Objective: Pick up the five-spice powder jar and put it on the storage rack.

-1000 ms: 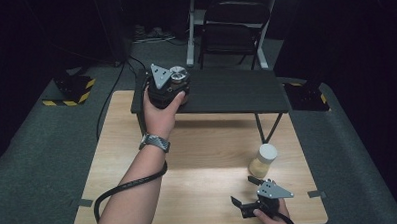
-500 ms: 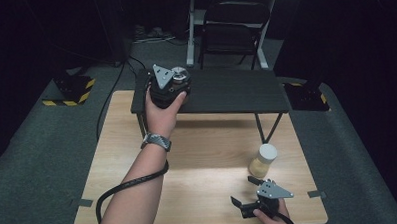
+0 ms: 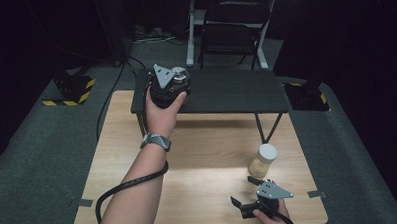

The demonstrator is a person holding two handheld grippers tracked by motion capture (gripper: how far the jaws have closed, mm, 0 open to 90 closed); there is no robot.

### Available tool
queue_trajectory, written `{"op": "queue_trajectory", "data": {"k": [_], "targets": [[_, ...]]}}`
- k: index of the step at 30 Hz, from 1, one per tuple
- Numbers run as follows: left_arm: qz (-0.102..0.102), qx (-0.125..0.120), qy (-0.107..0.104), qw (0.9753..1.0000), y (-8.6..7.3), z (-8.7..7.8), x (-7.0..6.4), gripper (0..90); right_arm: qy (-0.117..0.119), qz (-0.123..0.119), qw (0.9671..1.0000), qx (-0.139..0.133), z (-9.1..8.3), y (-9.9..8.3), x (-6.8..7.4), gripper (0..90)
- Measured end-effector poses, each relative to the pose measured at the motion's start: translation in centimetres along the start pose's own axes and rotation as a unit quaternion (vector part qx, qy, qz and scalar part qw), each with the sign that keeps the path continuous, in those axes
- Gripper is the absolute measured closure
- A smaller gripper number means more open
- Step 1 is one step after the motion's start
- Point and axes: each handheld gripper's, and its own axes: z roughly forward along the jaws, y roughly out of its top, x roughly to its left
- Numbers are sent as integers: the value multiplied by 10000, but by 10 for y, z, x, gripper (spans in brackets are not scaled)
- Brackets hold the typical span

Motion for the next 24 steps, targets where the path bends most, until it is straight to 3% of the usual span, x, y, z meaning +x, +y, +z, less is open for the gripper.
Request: {"op": "queue_trajectory", "data": {"k": [11,17,21,24], "targets": [[-15,39,-7,10000,3,0,0,304,6,31,10000,-15,0,-1,0,0],[-30,54,43,10000,5,0,-2,189,4,26,10000,-13,0,-1,0,0],[-78,44,105,9999,4,-1,-4,50,10,34,10000,-13,0,-1,0,0],[-70,5,75,9999,3,-4,-3,11,12,35,10000,-14,-1,-1,0,0]]}}
